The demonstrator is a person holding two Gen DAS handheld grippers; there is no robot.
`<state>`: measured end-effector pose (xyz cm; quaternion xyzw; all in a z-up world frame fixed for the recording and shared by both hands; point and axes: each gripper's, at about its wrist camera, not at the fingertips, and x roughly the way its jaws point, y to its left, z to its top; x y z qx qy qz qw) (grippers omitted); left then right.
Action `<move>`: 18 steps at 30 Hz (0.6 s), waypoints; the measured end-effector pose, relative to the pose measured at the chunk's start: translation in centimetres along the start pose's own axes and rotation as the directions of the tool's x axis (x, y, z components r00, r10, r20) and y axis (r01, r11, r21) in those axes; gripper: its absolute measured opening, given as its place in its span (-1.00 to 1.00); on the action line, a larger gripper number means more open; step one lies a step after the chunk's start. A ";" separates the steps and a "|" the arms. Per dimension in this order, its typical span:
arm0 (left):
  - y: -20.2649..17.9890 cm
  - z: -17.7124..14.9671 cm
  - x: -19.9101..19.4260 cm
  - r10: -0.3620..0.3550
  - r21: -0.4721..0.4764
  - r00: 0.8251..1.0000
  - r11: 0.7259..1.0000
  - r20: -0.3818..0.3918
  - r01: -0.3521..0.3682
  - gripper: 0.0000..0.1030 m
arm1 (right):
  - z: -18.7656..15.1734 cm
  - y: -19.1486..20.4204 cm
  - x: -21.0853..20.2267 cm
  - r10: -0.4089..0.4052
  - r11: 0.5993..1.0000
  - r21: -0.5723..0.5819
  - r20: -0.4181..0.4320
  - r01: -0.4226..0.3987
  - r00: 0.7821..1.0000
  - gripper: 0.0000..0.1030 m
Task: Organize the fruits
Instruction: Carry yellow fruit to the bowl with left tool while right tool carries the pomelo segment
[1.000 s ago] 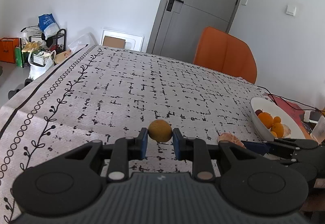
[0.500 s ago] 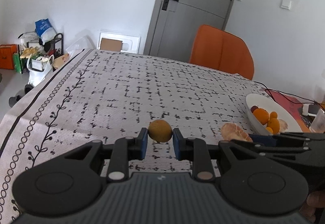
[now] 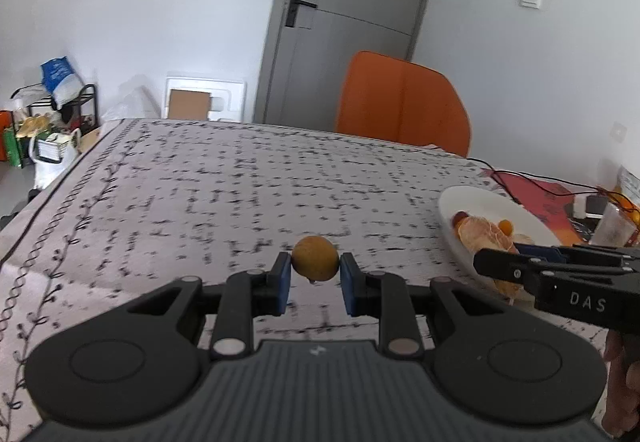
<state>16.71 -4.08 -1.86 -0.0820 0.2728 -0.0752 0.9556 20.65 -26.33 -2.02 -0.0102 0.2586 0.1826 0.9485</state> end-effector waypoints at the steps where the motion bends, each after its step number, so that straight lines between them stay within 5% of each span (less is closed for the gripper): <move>1: -0.4 0.1 0.0 -0.007 0.007 1.000 1.000 0.003 0.007 -0.52 | 0.0 -0.4 -0.1 -0.011 1.000 0.002 0.003 0.011 1.000 -0.40; 18: -6.5 0.9 2.8 -0.080 0.099 0.997 0.992 -0.015 0.081 -0.52 | 0.2 -7.2 -2.2 -0.148 0.986 0.093 0.086 0.140 0.985 -0.40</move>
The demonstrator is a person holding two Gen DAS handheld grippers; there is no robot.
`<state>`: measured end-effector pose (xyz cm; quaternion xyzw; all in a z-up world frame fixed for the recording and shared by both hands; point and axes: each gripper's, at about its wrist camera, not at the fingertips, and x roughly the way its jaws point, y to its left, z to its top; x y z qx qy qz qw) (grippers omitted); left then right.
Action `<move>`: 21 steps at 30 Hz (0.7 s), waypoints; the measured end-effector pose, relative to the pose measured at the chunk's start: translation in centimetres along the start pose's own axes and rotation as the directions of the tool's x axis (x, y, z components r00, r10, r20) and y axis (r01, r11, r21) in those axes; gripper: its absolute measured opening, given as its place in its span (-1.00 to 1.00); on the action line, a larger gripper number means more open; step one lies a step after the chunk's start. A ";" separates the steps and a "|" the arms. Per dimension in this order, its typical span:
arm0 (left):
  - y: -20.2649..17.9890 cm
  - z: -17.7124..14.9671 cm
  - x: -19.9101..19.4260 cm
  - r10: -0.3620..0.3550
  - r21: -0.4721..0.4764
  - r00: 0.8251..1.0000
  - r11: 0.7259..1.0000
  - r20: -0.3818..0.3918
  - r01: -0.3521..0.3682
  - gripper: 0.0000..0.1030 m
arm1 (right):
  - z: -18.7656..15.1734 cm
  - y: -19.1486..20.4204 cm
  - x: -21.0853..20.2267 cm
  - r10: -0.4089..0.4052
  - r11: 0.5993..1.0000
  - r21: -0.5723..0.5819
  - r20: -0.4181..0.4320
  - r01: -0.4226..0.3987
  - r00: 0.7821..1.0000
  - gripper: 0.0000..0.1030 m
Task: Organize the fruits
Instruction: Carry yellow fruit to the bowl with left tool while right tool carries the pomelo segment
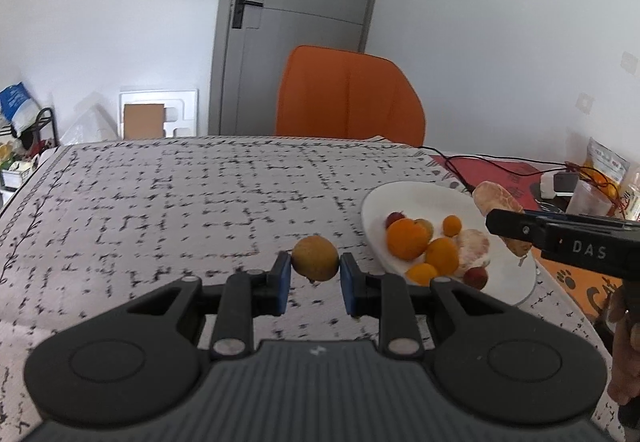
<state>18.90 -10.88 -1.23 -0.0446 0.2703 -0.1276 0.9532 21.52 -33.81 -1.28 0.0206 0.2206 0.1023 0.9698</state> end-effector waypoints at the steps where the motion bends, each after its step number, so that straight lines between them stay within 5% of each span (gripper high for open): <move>1: -0.3 0.1 0.1 -0.003 0.004 1.000 1.000 0.000 0.003 -0.52 | -0.1 -0.4 0.0 -0.009 1.000 0.003 0.002 0.009 1.000 -0.40; 21: -5.5 1.5 4.5 -0.045 0.076 0.999 0.996 -0.022 0.047 -0.52 | -1.4 -5.3 1.8 -0.094 0.993 0.076 0.017 0.093 0.995 -0.27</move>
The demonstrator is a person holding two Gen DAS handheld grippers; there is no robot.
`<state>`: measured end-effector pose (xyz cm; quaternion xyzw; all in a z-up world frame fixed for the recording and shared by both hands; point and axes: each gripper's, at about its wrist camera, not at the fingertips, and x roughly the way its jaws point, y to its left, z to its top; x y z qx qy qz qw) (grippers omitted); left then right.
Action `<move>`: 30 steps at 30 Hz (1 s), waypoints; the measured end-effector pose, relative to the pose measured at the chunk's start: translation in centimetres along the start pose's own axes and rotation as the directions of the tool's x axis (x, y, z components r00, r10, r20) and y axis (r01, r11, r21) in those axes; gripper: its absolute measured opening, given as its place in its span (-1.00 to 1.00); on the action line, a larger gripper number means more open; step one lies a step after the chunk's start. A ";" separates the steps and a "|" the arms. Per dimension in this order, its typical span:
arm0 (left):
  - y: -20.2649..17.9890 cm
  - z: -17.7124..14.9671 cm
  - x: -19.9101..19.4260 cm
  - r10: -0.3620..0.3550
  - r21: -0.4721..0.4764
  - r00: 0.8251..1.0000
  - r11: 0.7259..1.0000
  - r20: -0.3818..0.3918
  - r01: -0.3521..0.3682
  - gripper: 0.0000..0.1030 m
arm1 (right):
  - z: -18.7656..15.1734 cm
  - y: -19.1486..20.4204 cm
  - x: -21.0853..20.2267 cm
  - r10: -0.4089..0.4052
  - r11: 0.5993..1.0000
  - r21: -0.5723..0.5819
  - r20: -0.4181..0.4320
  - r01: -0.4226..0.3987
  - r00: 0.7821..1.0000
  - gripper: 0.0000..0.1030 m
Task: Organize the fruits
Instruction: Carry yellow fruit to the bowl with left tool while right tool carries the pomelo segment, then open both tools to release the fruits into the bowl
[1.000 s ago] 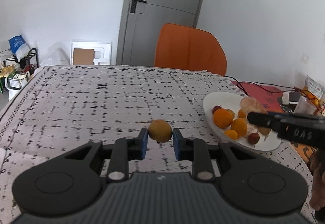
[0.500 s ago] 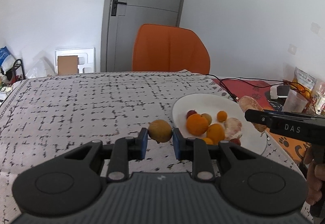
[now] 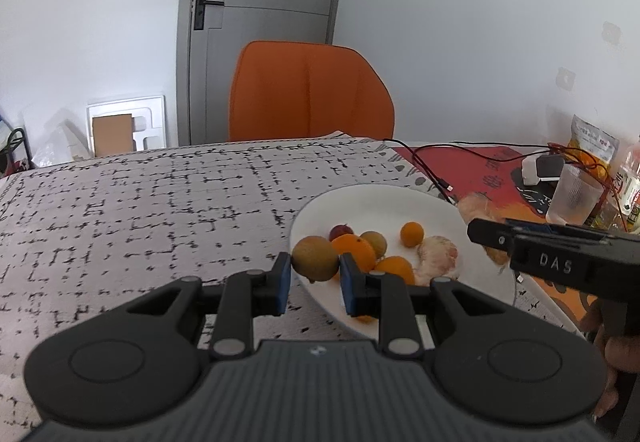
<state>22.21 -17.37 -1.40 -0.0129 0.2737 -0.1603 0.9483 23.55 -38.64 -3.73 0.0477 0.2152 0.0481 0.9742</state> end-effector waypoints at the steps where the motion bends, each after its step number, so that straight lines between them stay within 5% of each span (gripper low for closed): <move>1: -0.2 0.1 0.2 -0.002 0.002 1.000 1.000 -0.001 0.002 -0.52 | -0.1 0.0 -0.1 -0.006 1.000 -0.005 0.002 0.006 1.000 -0.24; 12: -2.5 0.2 1.3 -0.054 0.031 0.998 0.998 -0.019 0.054 -0.52 | -1.3 -0.9 -1.5 0.010 0.999 0.035 0.002 -0.010 1.000 0.03; 30: 0.8 -0.3 -1.9 0.072 -0.007 0.997 0.997 -0.015 -0.072 0.29 | -1.8 1.1 -1.9 0.065 0.997 0.036 -0.015 -0.064 0.998 0.20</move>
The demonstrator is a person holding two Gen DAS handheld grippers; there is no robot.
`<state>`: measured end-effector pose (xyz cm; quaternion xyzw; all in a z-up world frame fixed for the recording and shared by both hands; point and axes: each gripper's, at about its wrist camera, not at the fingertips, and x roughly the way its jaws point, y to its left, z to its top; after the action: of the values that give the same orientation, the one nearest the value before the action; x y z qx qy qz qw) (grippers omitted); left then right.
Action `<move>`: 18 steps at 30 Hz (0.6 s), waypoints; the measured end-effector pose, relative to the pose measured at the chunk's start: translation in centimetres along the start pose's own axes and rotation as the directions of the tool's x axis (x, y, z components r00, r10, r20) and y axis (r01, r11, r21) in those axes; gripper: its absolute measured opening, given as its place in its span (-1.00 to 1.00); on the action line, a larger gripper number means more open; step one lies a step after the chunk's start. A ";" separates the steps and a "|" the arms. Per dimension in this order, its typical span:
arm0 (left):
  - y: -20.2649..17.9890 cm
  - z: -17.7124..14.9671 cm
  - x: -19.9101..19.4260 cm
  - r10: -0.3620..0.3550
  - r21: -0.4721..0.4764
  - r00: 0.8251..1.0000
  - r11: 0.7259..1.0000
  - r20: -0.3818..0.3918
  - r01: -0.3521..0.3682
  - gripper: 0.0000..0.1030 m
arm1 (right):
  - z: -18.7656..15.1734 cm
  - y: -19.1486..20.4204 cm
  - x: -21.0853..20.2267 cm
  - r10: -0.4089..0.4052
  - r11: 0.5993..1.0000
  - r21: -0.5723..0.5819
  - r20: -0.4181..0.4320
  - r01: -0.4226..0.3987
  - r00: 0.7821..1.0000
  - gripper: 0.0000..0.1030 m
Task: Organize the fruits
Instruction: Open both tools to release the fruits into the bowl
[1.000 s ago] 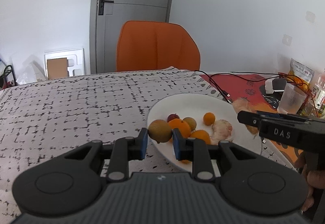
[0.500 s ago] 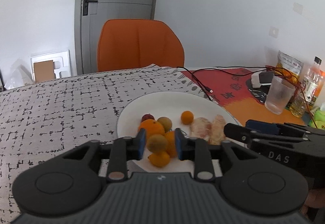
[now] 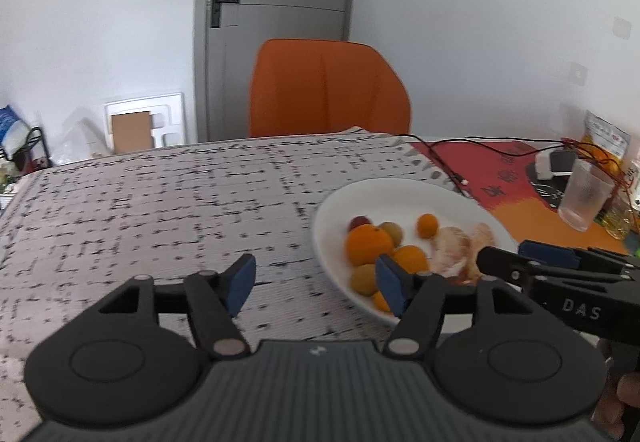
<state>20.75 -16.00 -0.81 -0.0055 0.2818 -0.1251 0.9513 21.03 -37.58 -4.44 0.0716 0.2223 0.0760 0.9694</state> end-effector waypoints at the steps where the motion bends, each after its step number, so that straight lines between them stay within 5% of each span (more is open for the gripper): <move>1: 0.4 0.0 -0.2 0.007 -0.009 1.000 1.000 0.001 -0.007 0.38 | 0.0 0.2 0.0 0.004 1.000 0.002 -0.001 -0.004 1.000 0.23; 10: 3.0 -0.2 -2.6 0.045 -0.061 0.999 0.997 0.016 -0.044 0.60 | -0.1 2.2 -0.7 0.022 1.000 -0.009 -0.010 -0.022 1.000 0.51; 14: 3.9 -0.6 -3.9 0.063 -0.081 0.998 0.995 0.020 -0.062 0.76 | -0.1 3.4 -1.2 0.026 0.999 -0.019 -0.018 -0.026 1.000 0.86; 18: 4.6 -1.1 -5.3 0.102 -0.087 0.995 0.991 0.020 -0.100 0.90 | -0.2 4.1 -2.1 0.035 0.999 0.004 -0.014 -0.035 0.999 1.00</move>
<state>16.91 -10.14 0.72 -0.0337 0.2752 -0.0644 0.9586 18.59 -33.91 -3.04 0.0768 0.2279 0.0930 0.9662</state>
